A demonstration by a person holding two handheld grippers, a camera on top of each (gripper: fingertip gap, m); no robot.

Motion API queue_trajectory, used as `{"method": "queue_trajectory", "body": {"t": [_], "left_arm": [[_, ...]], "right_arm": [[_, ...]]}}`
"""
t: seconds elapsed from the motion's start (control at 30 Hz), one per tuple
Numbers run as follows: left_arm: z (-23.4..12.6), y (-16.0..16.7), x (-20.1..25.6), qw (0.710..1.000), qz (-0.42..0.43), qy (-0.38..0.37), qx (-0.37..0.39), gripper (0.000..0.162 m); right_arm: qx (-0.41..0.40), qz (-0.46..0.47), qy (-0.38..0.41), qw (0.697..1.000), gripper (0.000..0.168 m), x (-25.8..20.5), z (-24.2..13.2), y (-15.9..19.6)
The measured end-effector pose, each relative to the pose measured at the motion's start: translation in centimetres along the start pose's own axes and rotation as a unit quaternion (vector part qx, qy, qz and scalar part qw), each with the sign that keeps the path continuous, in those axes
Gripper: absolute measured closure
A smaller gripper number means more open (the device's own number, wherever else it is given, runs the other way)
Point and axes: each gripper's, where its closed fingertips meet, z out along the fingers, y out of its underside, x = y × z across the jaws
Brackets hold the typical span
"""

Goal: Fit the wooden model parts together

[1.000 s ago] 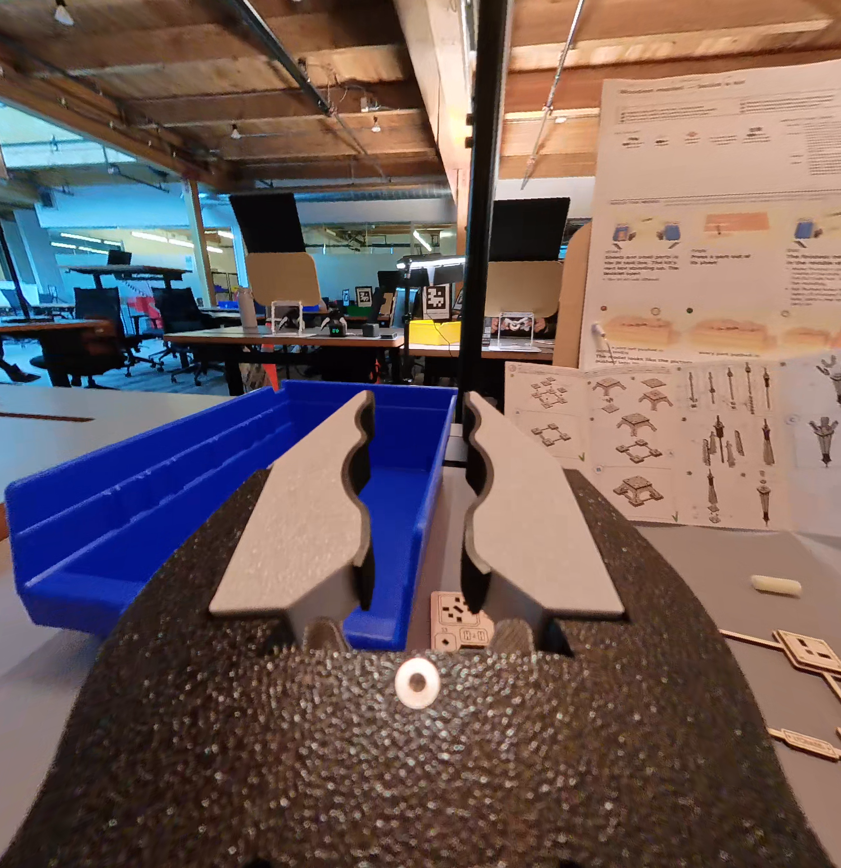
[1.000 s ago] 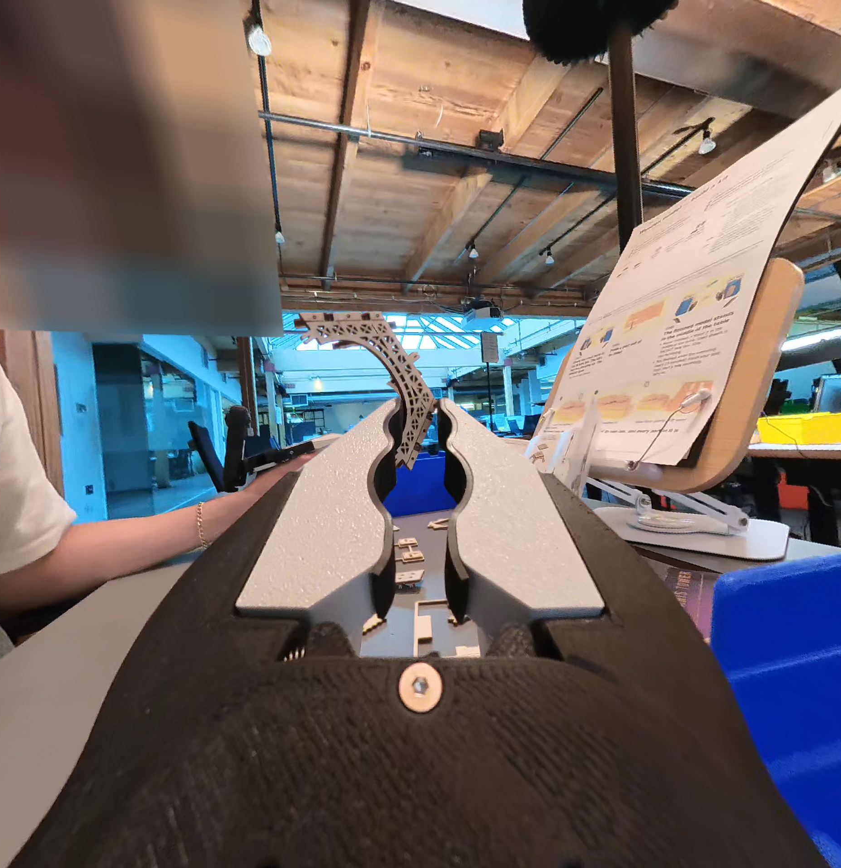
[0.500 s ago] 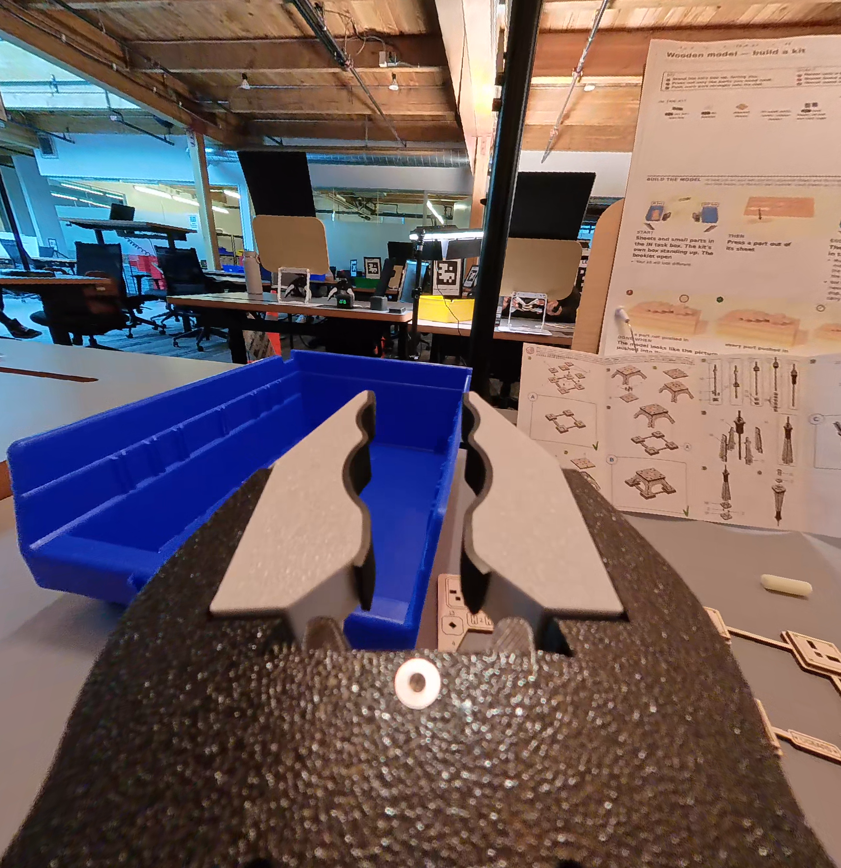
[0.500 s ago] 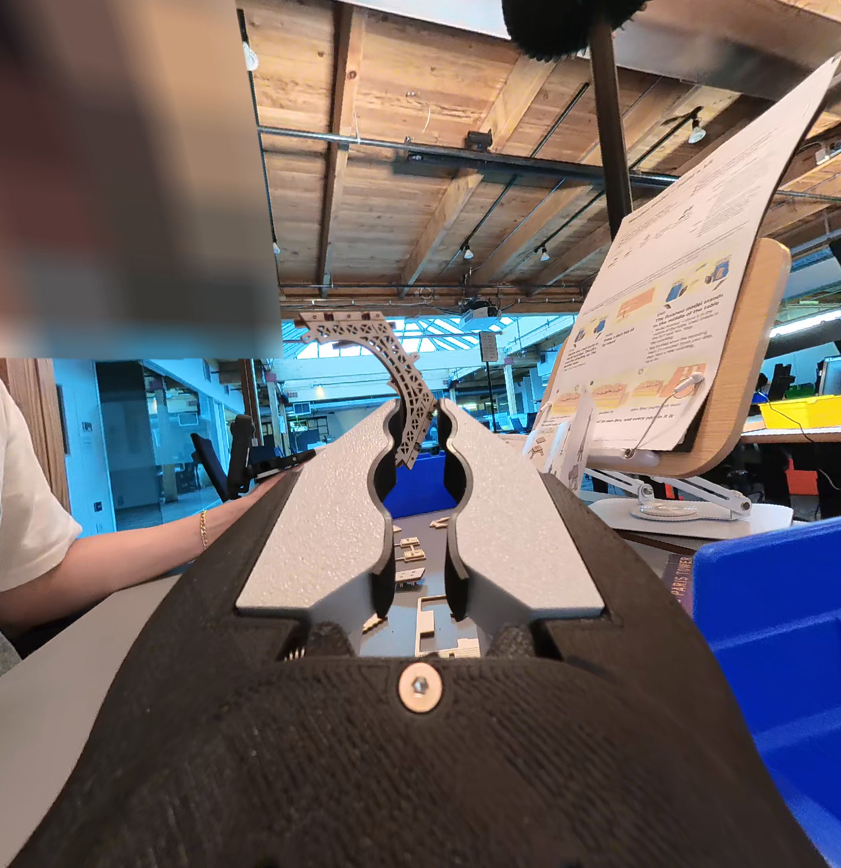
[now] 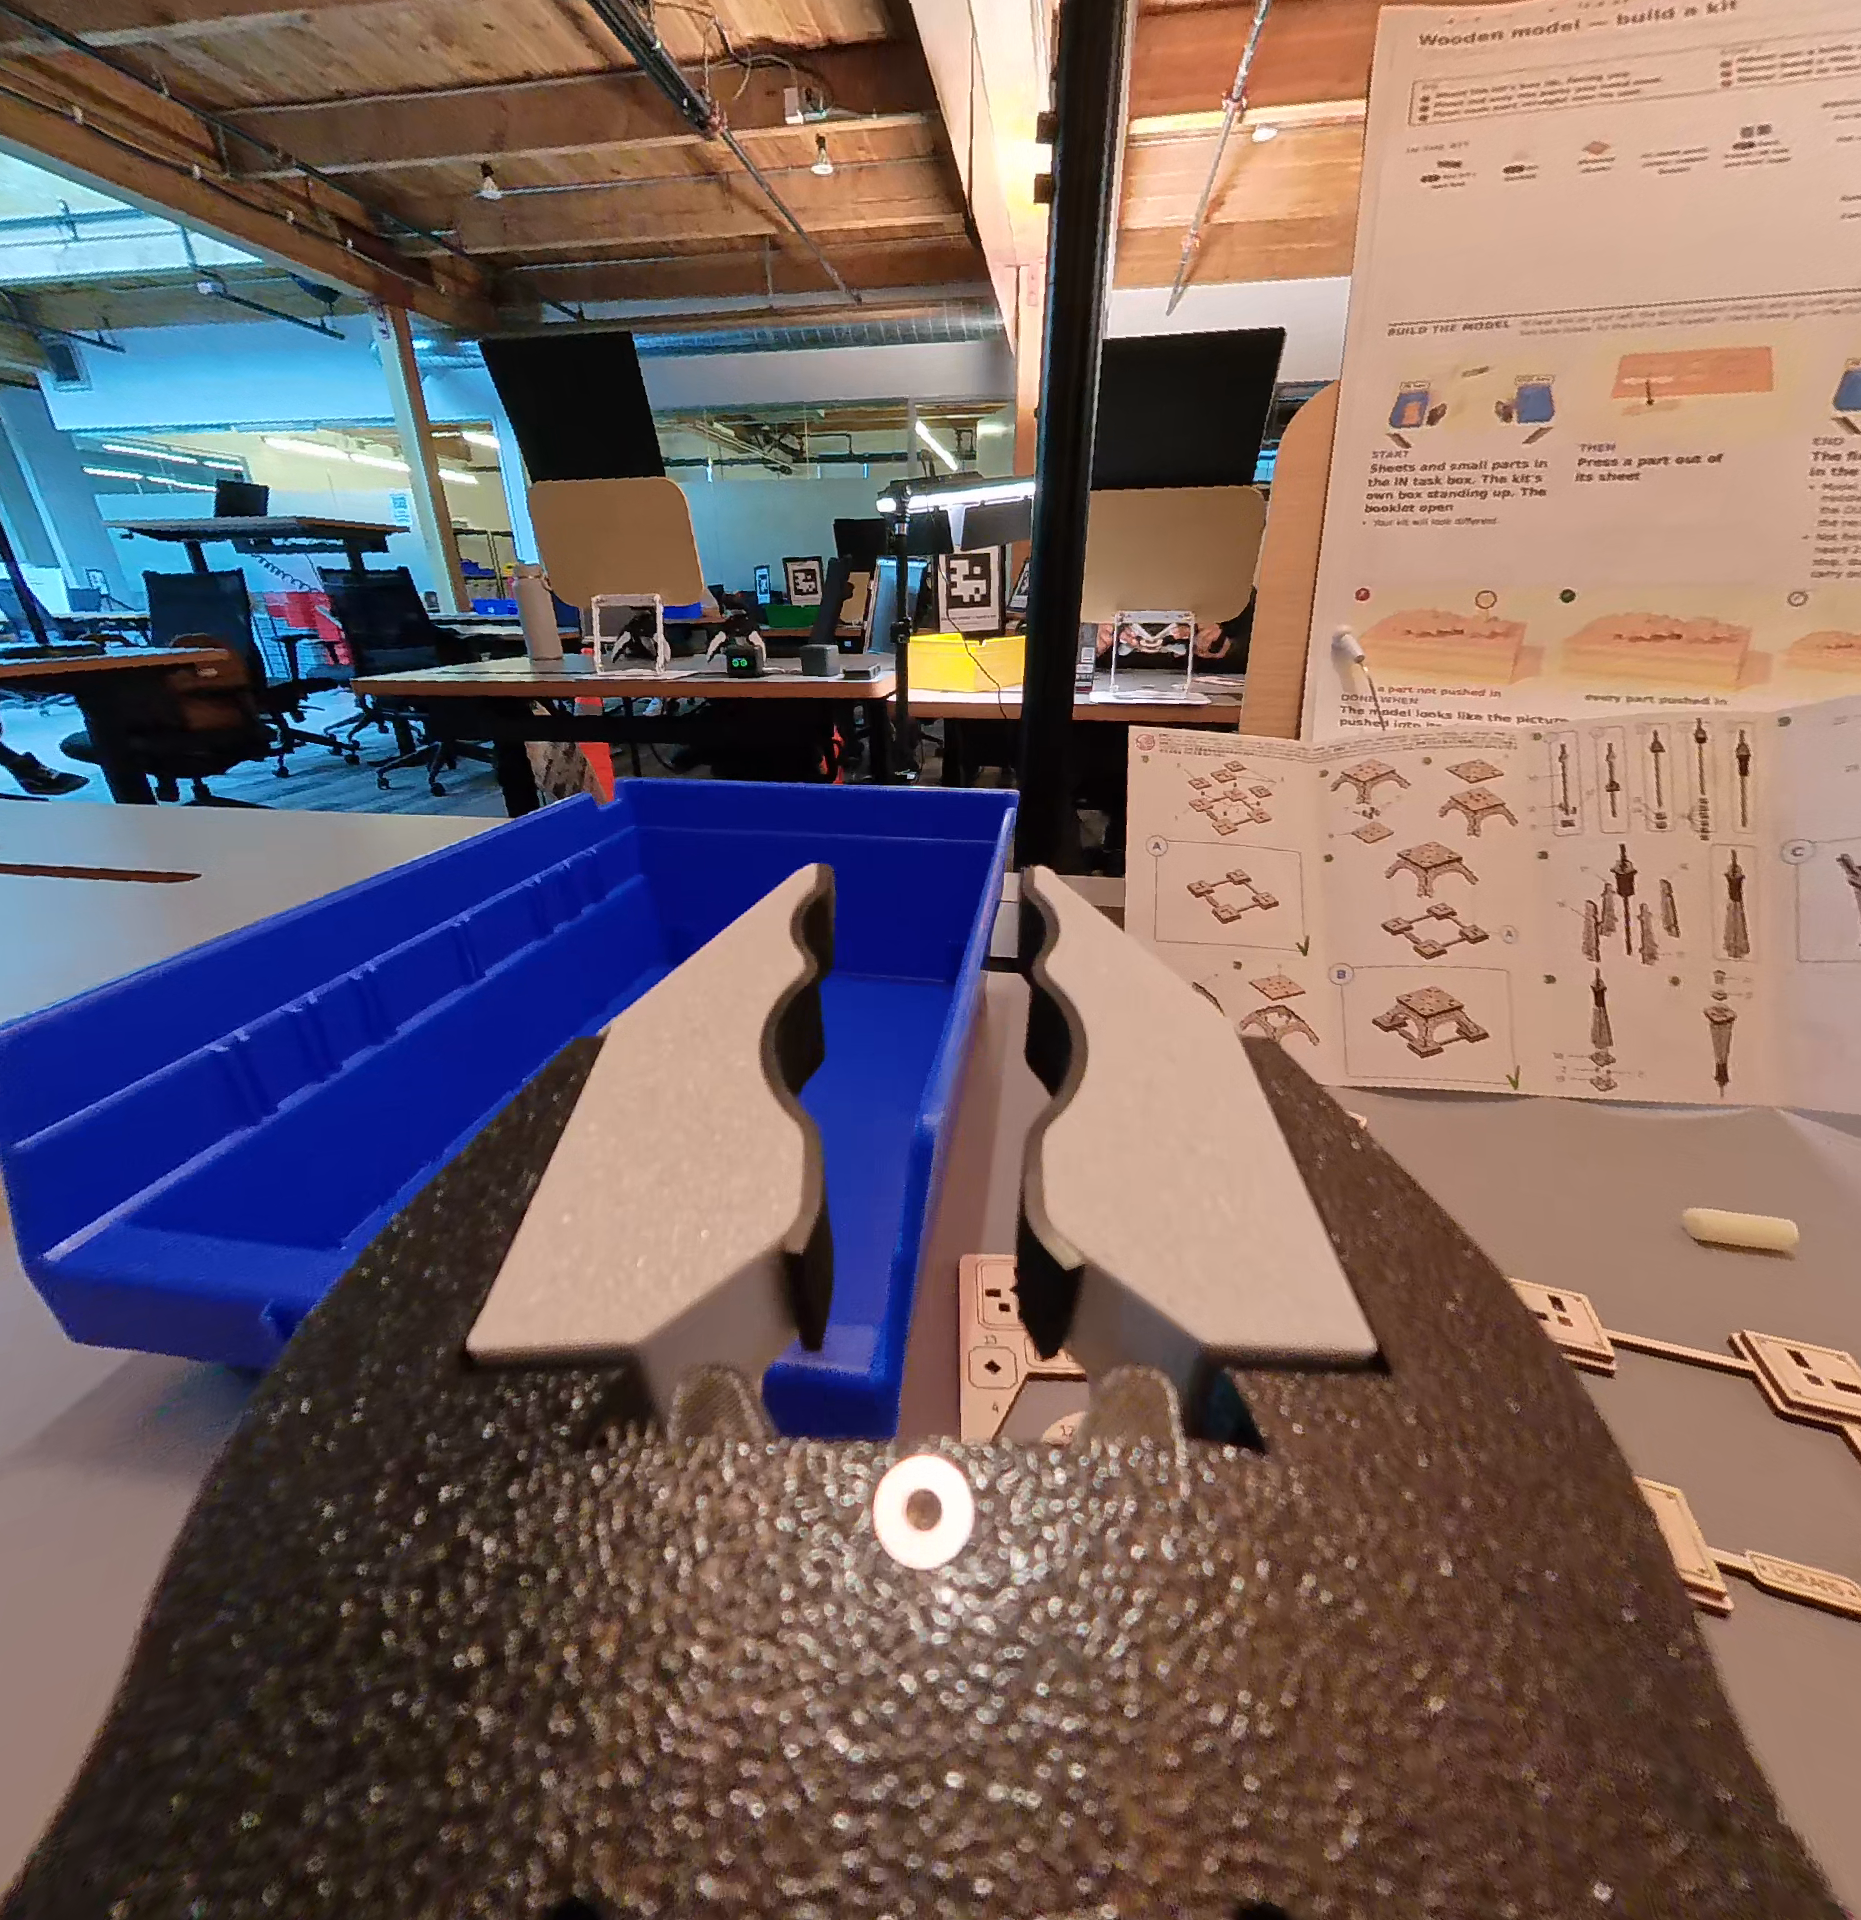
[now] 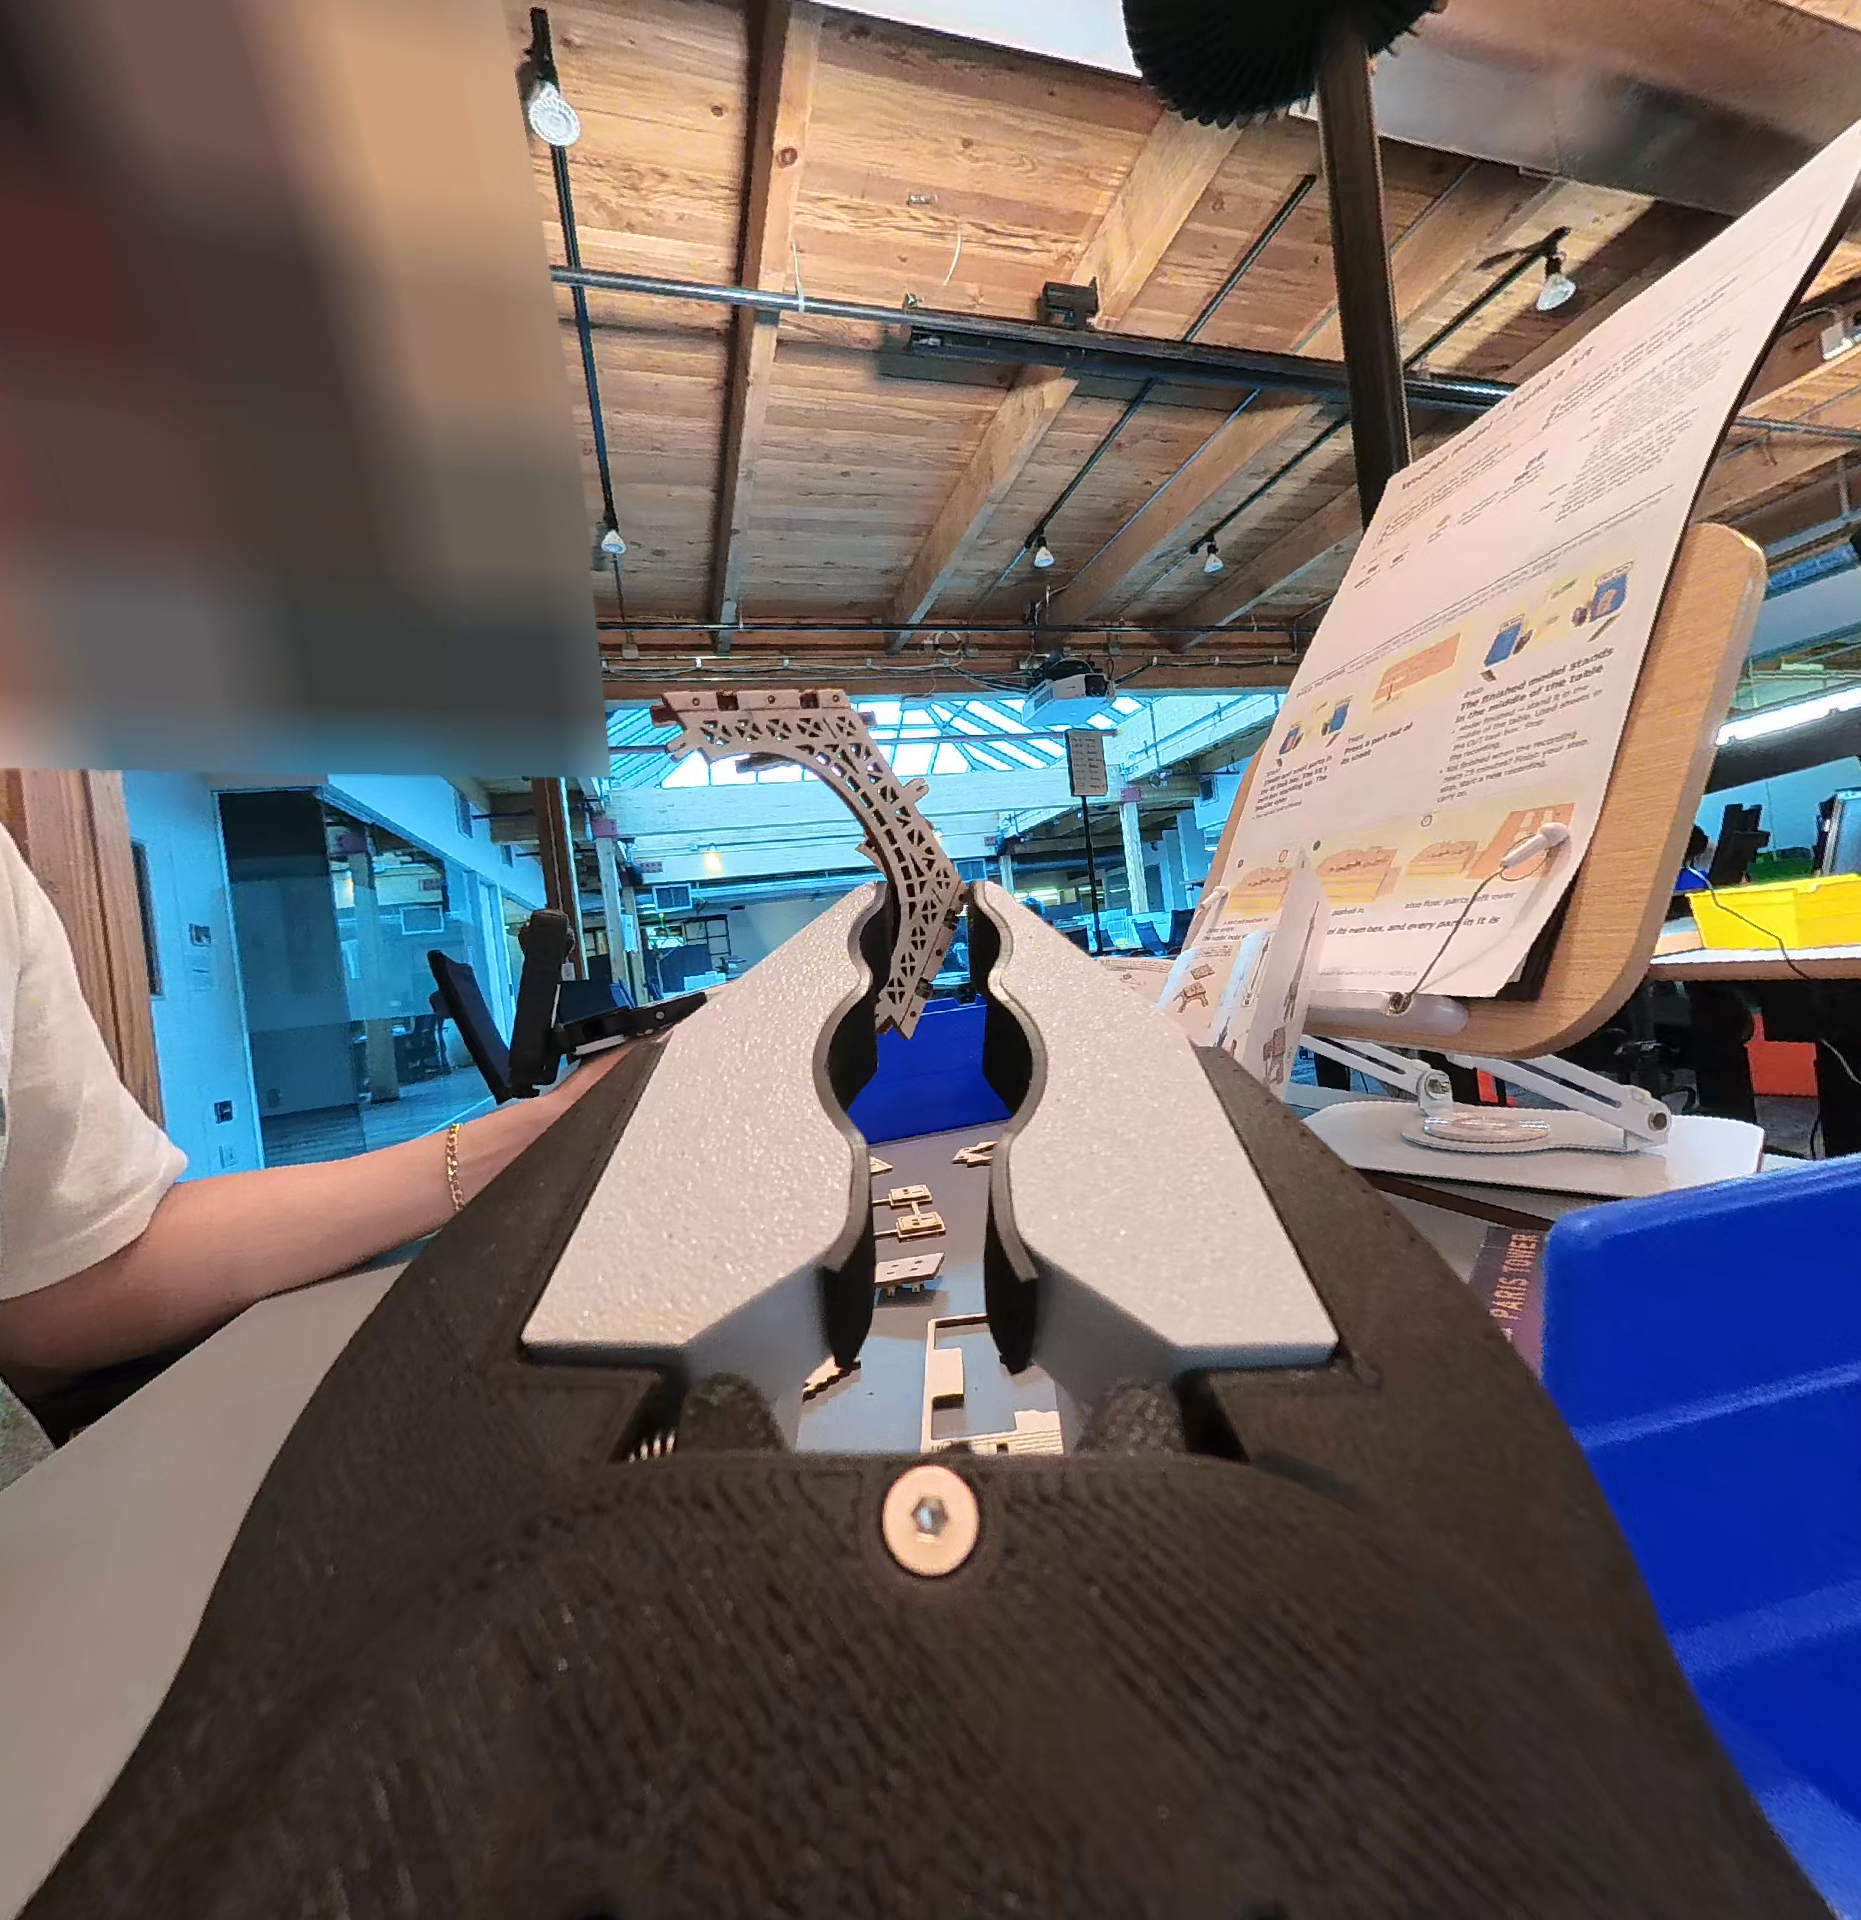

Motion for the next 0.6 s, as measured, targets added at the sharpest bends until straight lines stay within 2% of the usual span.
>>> {"method": "queue_trajectory", "body": {"t": [0.43,0.6], "left_arm": [[0.0,-0.1,0.9,0.999,0.030,0.011,-0.001,0.131],[0.1,0.1,1.1,0.999,0.037,0.014,-0.004,0.131]], "right_arm": [[0.006,0.003,-0.035,0.999,0.158,-1.5,0.8,-0.2],[0.038,0.021,-0.062,0.997,0.158,-2.5,1.1,-1.2]]}}
